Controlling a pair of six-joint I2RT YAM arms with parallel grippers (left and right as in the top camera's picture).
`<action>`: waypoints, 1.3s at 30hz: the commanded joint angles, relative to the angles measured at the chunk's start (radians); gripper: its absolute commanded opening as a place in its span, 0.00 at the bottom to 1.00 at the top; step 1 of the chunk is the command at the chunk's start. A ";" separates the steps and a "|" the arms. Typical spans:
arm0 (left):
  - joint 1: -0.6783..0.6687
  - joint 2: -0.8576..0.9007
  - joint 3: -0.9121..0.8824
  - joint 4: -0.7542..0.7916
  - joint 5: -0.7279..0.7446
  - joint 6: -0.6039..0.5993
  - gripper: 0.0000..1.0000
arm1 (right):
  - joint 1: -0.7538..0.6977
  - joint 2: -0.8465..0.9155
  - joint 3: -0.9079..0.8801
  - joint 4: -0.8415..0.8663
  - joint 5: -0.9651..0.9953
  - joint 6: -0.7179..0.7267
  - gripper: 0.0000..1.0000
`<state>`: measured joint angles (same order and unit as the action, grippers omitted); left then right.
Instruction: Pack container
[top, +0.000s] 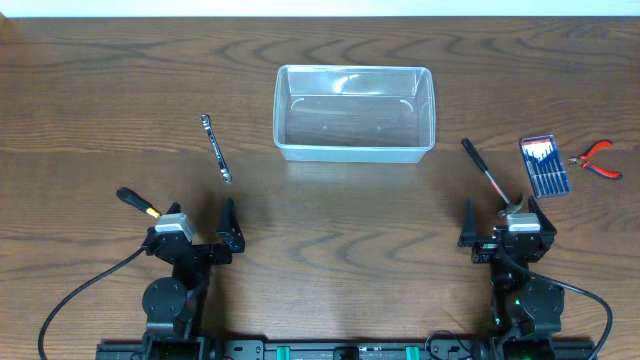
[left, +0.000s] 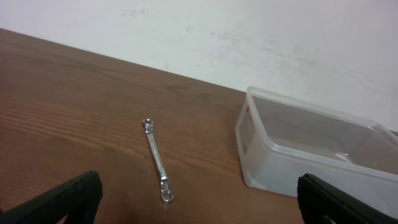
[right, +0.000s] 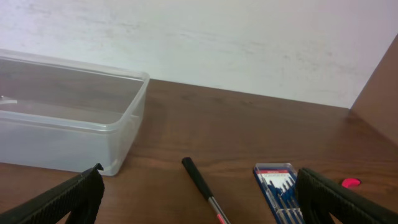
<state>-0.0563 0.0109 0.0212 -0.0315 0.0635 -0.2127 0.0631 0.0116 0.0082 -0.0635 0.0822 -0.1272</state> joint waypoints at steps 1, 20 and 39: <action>-0.004 -0.007 -0.017 -0.035 -0.008 0.001 0.98 | 0.000 -0.006 -0.003 -0.003 0.004 0.018 0.99; -0.004 -0.007 -0.017 -0.035 -0.008 0.001 0.99 | 0.000 -0.006 -0.003 -0.003 0.004 0.018 0.99; -0.004 -0.007 -0.017 -0.030 -0.021 0.001 0.98 | 0.000 -0.006 -0.003 0.014 -0.057 0.047 0.99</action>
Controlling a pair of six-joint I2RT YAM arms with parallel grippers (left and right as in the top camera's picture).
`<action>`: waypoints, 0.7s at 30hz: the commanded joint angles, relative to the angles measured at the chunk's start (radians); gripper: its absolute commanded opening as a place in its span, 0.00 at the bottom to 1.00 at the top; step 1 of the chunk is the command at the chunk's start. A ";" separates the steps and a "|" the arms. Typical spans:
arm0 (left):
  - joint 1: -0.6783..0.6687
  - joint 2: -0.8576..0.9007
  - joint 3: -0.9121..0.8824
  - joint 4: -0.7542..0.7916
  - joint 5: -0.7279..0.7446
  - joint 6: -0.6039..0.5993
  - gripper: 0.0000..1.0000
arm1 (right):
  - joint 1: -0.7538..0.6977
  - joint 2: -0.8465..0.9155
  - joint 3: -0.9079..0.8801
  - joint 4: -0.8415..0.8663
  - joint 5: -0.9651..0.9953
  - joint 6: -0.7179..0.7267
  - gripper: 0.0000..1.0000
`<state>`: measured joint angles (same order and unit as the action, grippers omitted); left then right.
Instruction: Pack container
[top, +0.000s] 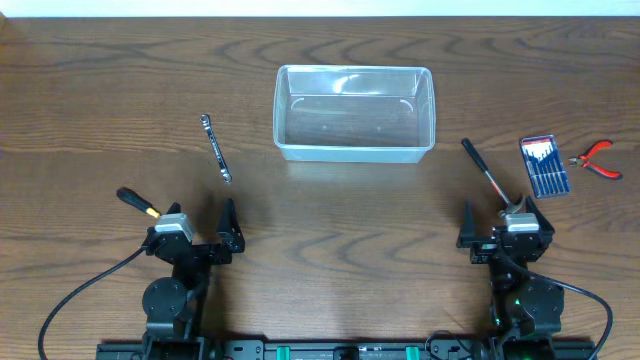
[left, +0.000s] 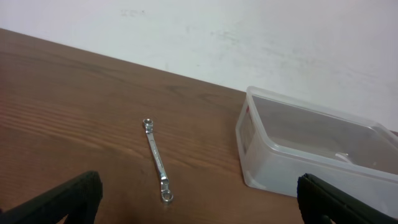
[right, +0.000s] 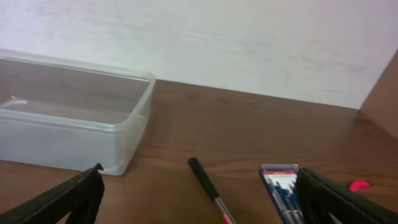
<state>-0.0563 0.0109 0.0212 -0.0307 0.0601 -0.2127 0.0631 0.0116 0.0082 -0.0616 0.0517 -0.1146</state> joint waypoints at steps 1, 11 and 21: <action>-0.004 -0.007 -0.017 -0.032 -0.016 0.000 0.98 | 0.000 -0.006 -0.003 0.029 -0.031 0.061 0.99; -0.004 0.071 0.145 -0.120 -0.017 -0.096 0.98 | 0.000 0.079 0.037 -0.046 -0.195 0.389 0.99; -0.004 0.550 0.641 -0.526 -0.020 -0.046 0.98 | -0.067 0.571 0.520 -0.414 -0.198 0.379 0.99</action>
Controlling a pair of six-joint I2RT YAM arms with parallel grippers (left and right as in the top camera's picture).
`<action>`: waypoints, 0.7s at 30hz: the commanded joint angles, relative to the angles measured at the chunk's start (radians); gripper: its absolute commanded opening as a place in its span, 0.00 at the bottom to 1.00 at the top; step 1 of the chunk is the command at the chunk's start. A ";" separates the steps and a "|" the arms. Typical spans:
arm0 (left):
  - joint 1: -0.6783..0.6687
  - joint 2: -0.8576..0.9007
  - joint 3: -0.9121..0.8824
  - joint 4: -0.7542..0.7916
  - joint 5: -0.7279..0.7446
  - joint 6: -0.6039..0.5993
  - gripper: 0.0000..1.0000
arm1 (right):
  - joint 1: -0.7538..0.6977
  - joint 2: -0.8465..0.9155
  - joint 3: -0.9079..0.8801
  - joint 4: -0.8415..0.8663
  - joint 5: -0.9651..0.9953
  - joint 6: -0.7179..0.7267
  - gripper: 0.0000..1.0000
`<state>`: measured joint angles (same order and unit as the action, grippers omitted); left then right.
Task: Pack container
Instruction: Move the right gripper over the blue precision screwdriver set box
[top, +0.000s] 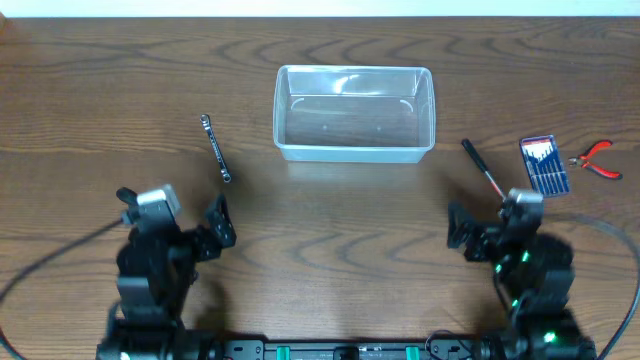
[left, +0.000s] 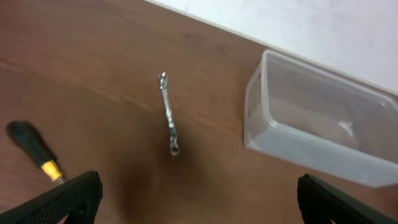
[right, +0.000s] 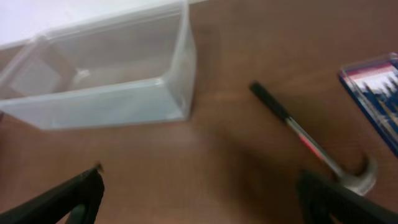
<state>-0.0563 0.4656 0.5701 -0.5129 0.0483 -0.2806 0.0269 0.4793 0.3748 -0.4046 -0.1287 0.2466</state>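
An empty clear plastic container (top: 353, 112) stands at the back centre of the table, also seen in the left wrist view (left: 317, 121) and the right wrist view (right: 106, 81). On the left lie a silver wrench (top: 216, 148) (left: 169, 114) and a black-and-yellow screwdriver (left: 31, 146). To the right are a hammer (top: 483, 170) (right: 311, 146), a screwdriver set (top: 545, 165) (right: 376, 96) and red pliers (top: 596, 158). My left gripper (top: 172, 226) (left: 199, 211) hangs wide open and holds nothing, short of the wrench. My right gripper (top: 503, 232) (right: 202, 208) is wide open beside the hammer's head.
The brown wooden table (top: 340, 230) reaches a white wall at the back. Both arm bases and their cables sit at the front edge. The screwdriver is partly under the left arm in the overhead view.
Both arms have lifted off their rest poses and pitched down, so the wrist views now look onto the table from higher up. Both grippers stay open. No object has moved.
At both earlier moments the arms rested low at the front edge, grippers open, the tools scattered and the container empty. Now both arms are raised and tilted toward the table, with every object where it was.
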 joint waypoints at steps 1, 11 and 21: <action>-0.004 0.141 0.137 -0.083 -0.008 0.022 0.98 | -0.045 0.156 0.231 -0.151 -0.018 0.018 0.99; -0.004 0.360 0.371 -0.382 -0.008 0.022 0.98 | -0.183 0.616 0.956 -0.927 -0.018 -0.126 0.99; -0.004 0.356 0.371 -0.441 -0.008 0.022 0.98 | -0.209 0.734 1.110 -1.061 0.233 -0.426 0.99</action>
<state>-0.0563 0.8238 0.9192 -0.9421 0.0483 -0.2794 -0.1646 1.1877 1.4700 -1.4601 0.0425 0.0235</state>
